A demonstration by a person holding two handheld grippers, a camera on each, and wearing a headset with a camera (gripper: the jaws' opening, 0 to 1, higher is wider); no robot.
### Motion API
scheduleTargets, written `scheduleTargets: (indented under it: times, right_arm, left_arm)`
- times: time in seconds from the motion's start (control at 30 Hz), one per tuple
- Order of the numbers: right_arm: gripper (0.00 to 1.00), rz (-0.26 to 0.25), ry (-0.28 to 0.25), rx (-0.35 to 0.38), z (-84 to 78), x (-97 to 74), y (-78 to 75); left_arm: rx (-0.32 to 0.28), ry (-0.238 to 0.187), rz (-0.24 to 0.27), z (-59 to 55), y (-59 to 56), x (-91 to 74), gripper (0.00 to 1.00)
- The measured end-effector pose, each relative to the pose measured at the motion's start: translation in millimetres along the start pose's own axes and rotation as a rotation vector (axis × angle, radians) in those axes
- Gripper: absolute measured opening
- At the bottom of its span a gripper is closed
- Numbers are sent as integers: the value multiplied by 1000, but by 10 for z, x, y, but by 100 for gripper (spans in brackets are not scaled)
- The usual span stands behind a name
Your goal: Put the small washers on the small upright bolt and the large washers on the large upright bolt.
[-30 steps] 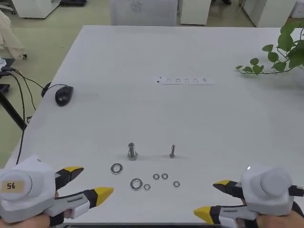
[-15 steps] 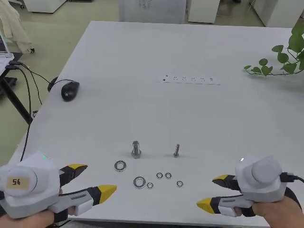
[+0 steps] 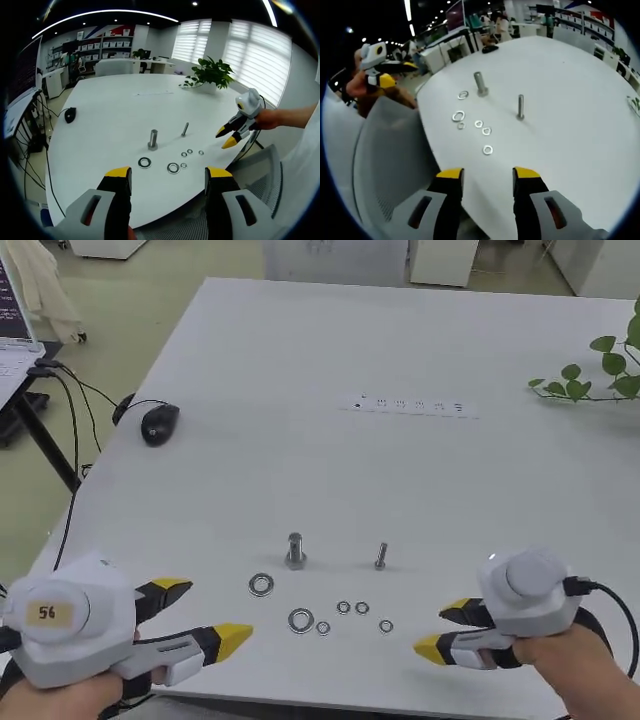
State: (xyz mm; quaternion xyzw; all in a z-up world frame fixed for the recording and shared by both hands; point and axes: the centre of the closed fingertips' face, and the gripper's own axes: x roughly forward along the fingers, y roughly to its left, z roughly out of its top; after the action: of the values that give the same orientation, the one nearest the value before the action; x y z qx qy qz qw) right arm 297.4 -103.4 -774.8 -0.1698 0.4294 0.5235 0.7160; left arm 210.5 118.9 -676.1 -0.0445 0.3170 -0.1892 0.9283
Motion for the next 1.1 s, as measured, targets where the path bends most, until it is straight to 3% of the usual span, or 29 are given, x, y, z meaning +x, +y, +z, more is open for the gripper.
scheduleTargets:
  times: [0.3,0.4,0.63,0.77,1.1]
  right_arm:
    - [38,5,75,-128,19,164,-36]
    - [36,-1,112,-233,32,229,-64]
    - [26,13,168,-392,36,361,-64]
    - [25,66,176,-429,62,447,5]
    - [24,113,241,-539,33,625,37]
  left_arm:
    - [-5,6,1,-26,7,-12,58]
    - [-4,8,-1,-41,-3,-9,58]
    - [-4,18,-11,-77,-41,13,57]
    - [-9,15,-15,-78,-59,31,57]
    - [-9,15,-20,-78,-53,37,57]
